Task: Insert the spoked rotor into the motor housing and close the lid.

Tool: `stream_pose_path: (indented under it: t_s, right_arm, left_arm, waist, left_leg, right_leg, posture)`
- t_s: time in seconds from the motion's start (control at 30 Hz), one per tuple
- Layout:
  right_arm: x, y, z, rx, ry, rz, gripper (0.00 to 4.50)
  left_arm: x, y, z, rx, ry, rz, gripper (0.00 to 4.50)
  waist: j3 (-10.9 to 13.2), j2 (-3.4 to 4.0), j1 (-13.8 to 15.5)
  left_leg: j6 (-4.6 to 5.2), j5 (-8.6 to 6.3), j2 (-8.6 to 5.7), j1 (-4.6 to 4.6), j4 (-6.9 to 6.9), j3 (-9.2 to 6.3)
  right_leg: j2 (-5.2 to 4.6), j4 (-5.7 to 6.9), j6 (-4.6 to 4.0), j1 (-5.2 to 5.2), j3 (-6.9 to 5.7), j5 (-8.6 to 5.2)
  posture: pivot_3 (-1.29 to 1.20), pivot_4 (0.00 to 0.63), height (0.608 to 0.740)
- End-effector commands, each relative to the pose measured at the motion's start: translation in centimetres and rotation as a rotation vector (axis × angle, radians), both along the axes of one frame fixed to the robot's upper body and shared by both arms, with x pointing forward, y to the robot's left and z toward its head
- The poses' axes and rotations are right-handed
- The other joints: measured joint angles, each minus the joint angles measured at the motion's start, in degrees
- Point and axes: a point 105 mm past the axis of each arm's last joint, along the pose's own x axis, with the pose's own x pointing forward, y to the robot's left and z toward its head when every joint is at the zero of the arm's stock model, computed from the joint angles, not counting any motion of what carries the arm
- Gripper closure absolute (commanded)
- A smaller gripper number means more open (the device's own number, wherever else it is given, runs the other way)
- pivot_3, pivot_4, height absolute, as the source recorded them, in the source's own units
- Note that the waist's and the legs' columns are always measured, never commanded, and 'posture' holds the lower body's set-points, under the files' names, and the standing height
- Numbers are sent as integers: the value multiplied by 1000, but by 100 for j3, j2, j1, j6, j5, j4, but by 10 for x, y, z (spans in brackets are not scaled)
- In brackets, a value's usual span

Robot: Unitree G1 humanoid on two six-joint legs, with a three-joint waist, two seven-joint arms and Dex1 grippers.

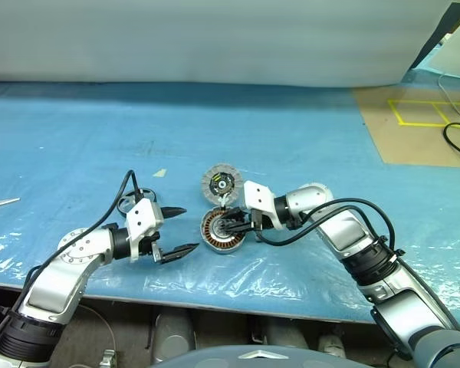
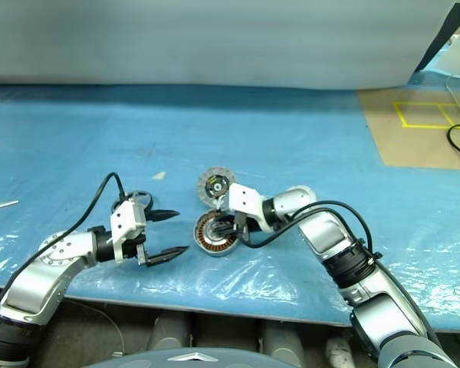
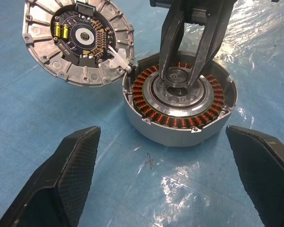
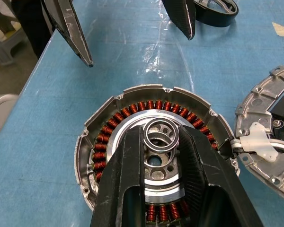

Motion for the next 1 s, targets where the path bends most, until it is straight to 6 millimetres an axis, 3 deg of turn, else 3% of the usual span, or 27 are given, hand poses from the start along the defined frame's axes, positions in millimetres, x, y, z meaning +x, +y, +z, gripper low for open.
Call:
stream_pose_path:
  t_s: [0.03, 0.57, 0.6, 0.73, 1.0]
  right_arm:
    - [-1, 2, 5, 8, -21, 21, 3870]
    - [-1, 2, -3, -22, -9, 25, 3870]
    - [-1, 2, -3, -22, -11, 22, 3135]
    - [1, 1, -3, -27, -17, 10, 1903]
    - [1, -2, 23, 41, -9, 17, 1903]
  left_arm:
    - [-2, -4, 9, -4, -38, -19, 0]
    - [-2, -3, 8, -6, -36, -14, 0]
    - [-1, -3, 8, -5, -37, -14, 0]
    - [-1, -2, 7, -4, -36, -11, 0]
    - [0, 0, 7, -1, -35, -7, 0]
  waist:
    - [0, 0, -1]
    - [0, 0, 0]
    - [0, 0, -1]
    - [0, 0, 0]
    - [0, 0, 0]
  left_leg:
    - [0, 0, 0, 0, 0, 0]
    - [0, 0, 0, 0, 0, 0]
    - [0, 0, 0, 0, 0, 0]
    - [0, 0, 0, 1, 0, 0]
    - [0, 0, 0, 1, 2, 0]
  right_leg:
    - [0, 0, 0, 0, 0, 0]
    - [0, 0, 0, 0, 0, 0]
    - [0, 0, 0, 0, 0, 0]
    - [0, 1, 0, 0, 0, 0]
    - [0, 2, 0, 1, 0, 0]
  posture:
    - [0, 150, 740]
    - [0, 150, 740]
    - [0, 150, 740]
    - [0, 150, 740]
    - [0, 150, 740]
